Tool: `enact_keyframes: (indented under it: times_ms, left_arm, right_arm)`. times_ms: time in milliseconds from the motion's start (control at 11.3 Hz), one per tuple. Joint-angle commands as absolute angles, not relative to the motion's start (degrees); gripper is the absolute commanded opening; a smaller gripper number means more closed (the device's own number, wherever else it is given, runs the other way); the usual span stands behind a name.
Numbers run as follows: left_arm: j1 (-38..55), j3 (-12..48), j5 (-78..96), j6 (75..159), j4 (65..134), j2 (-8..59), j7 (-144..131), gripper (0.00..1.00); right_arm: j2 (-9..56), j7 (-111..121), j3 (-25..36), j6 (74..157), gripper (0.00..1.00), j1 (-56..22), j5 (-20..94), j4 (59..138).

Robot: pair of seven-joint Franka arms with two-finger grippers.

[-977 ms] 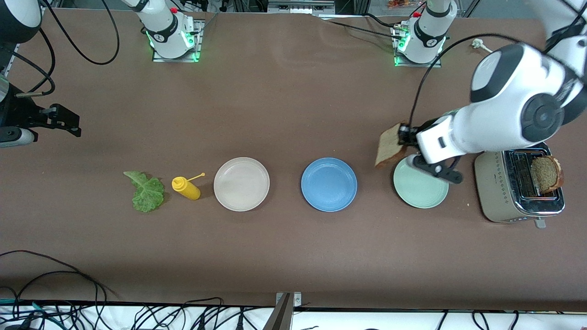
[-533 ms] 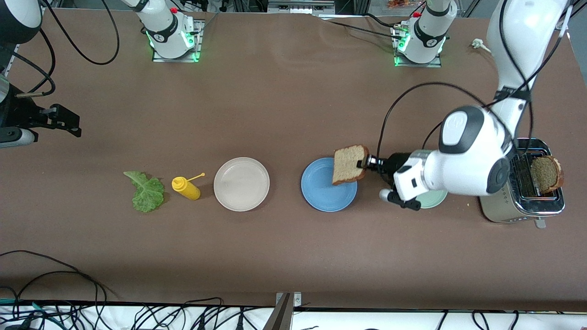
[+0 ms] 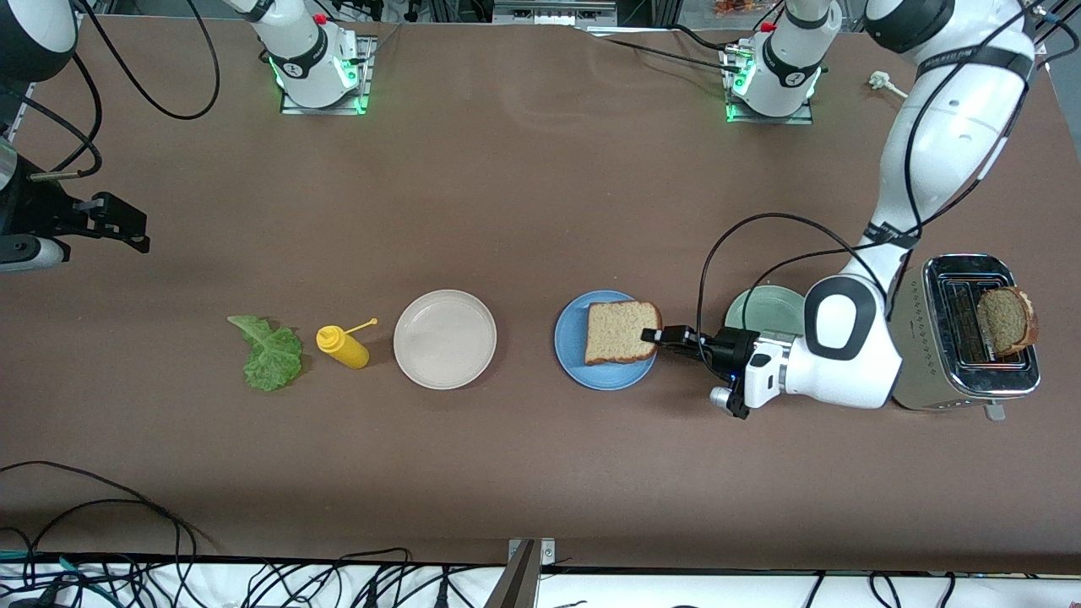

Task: Make sandwich in blue plate with both arms
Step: 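Carry the bread slice with the left gripper onto the blue plate, then open the left gripper and withdraw it toward the toaster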

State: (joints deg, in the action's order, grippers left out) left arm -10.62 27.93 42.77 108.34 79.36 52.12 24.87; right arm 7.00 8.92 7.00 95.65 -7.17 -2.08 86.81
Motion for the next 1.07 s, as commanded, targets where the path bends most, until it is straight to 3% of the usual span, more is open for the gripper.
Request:
enact_keyframes:
  times_ms: [0, 266, 355, 444, 533, 977]
  left_arm:
    - [-9.8, 28.7, 45.6, 110.7, 78.6, 55.5, 29.5, 0.12]
    - [-9.1, 28.7, 48.1, 111.5, 78.7, 58.9, 34.7, 0.16]
    - [-9.1, 28.7, 48.3, 111.5, 78.7, 59.1, 34.9, 0.23]
    - [-9.1, 28.6, 48.3, 111.5, 78.7, 59.4, 35.2, 0.48]
    - [-9.4, 28.5, 47.8, 111.5, 78.7, 59.5, 35.7, 0.99]
    - [-9.9, 27.3, 35.4, 111.4, 77.5, 57.1, 35.9, 1.0]
  right_arm:
    - [6.9, 8.5, 6.9, 95.4, 1.0, -7.2, -3.0, 86.4]
    - [7.0, 8.5, 6.9, 95.4, 1.0, -7.2, -3.0, 86.5]
    - [7.0, 8.5, 6.9, 95.4, 1.0, -7.2, -3.0, 86.5]
    - [7.0, 8.5, 6.9, 95.4, 1.0, -7.2, -3.0, 86.5]
    - [7.0, 8.5, 6.9, 95.4, 1.0, -7.2, -3.0, 86.4]
    - [7.3, 9.0, 7.0, 95.8, 1.0, -6.7, -3.1, 86.5]
